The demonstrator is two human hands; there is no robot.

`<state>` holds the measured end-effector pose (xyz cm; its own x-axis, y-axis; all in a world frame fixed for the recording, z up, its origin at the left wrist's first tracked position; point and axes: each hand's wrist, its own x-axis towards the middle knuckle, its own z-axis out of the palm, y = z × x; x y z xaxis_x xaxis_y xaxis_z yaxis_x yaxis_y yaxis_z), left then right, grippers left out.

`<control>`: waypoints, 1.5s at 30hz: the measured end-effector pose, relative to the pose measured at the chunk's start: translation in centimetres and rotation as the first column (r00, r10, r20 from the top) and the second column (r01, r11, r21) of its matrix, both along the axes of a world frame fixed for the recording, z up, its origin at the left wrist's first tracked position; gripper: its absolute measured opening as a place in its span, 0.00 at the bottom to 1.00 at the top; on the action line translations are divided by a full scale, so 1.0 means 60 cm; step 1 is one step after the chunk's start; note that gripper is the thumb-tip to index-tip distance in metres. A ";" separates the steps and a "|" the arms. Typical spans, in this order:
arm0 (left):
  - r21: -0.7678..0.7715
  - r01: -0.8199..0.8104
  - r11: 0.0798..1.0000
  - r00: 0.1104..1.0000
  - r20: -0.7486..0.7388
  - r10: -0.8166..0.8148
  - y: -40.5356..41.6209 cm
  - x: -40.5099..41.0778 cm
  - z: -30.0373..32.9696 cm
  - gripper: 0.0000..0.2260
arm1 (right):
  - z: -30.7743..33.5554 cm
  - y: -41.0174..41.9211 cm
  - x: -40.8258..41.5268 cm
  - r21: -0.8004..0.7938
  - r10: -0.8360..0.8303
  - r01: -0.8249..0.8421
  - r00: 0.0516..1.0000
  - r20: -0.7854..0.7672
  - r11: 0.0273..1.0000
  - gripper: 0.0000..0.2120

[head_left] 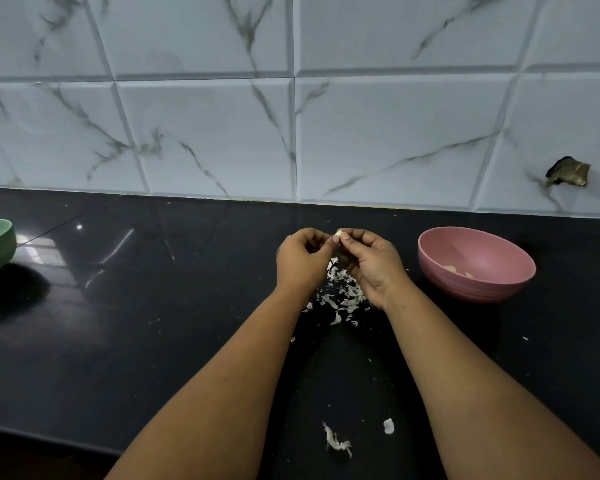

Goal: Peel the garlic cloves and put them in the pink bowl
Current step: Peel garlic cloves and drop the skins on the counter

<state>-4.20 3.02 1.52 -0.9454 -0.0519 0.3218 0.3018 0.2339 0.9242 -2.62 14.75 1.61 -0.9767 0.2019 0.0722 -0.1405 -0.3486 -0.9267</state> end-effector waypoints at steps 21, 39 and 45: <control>-0.308 -0.102 0.946 0.983 -0.177 0.049 -0.001 0.009 0.006 0.06 | -0.014 -0.009 -0.007 0.185 -0.086 0.095 0.995 -0.058 0.978 0.02; -0.040 0.057 0.998 0.998 0.019 -0.056 0.001 -0.006 -0.001 0.05 | 0.003 -0.006 0.001 -0.081 0.041 -0.040 0.999 0.002 0.996 0.03; 0.296 0.147 0.944 0.975 0.120 -0.189 0.004 -0.007 0.003 0.05 | 0.004 -0.002 -0.001 -0.175 0.077 -0.074 0.997 0.009 0.982 0.04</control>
<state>-4.63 3.28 1.69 -0.9834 0.0427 0.1766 0.1724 -0.0868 0.9812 -2.67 14.60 1.84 -0.9904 0.1357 0.0270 -0.0937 -0.5143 -0.8525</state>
